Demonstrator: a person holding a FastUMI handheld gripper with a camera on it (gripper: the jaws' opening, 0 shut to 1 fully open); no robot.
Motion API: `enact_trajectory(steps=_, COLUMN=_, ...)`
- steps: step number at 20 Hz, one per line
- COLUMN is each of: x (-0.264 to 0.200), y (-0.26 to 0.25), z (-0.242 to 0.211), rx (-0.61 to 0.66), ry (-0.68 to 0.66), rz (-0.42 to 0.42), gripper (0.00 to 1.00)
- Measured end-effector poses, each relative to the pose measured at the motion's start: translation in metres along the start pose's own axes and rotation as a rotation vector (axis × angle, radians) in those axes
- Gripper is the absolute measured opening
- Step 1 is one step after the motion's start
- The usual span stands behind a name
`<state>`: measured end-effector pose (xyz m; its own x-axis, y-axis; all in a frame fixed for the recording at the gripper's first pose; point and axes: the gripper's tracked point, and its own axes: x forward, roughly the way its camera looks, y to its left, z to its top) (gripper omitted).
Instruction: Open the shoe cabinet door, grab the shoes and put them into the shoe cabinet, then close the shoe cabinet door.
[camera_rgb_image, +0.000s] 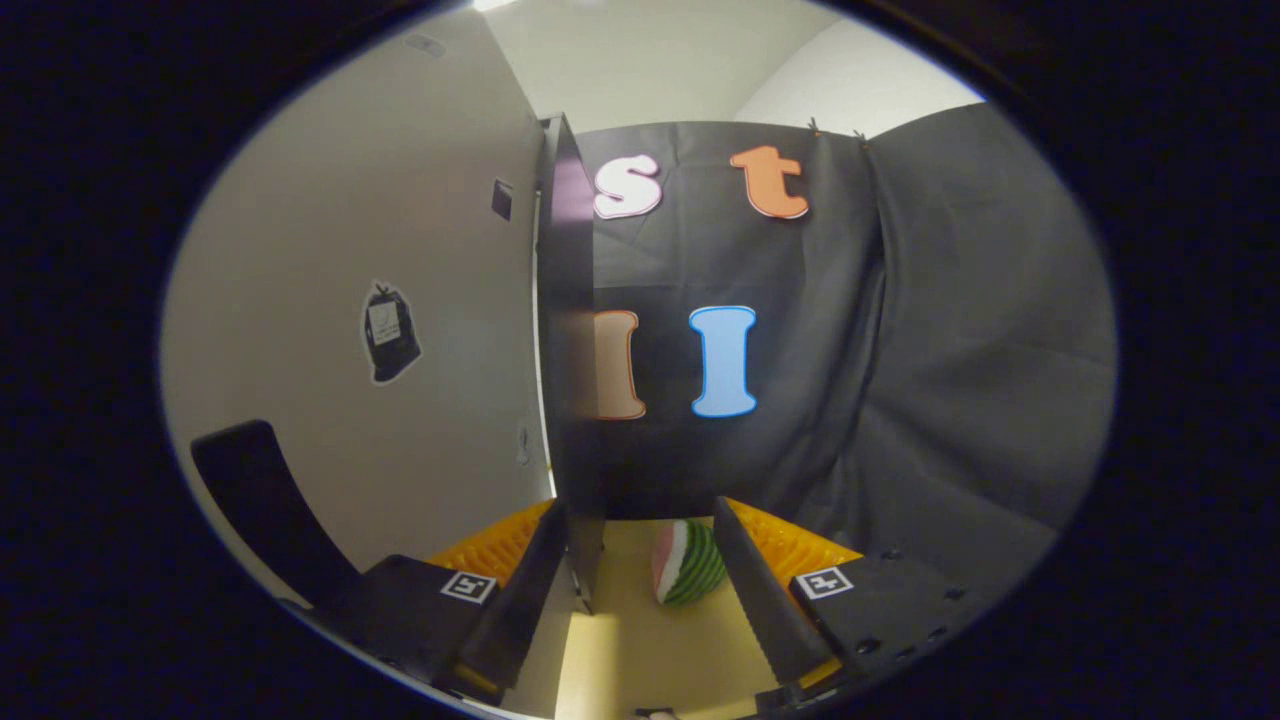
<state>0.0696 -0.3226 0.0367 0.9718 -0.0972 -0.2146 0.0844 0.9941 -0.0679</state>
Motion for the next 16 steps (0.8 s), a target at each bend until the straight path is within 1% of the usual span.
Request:
enact_trajectory(steps=2, x=0.001, y=0.015, z=-0.001, rx=-0.002, ry=0.001, rz=0.008, gripper=0.94)
enact_trajectory(steps=6, x=0.0, y=0.064, z=-0.002, rx=-0.005, ry=-0.007, rz=0.042, gripper=0.93)
enact_trajectory(steps=8, x=0.0, y=0.089, z=-0.004, rx=0.004, ry=-0.015, rz=0.035, gripper=0.93)
enact_trajectory(steps=12, x=0.005, y=0.142, z=-0.01, rx=0.051, ry=-0.013, rz=-0.004, gripper=0.92)
enact_trajectory(steps=16, x=0.022, y=0.205, z=-0.014, rx=0.088, ry=-0.012, rz=0.008, gripper=0.92)
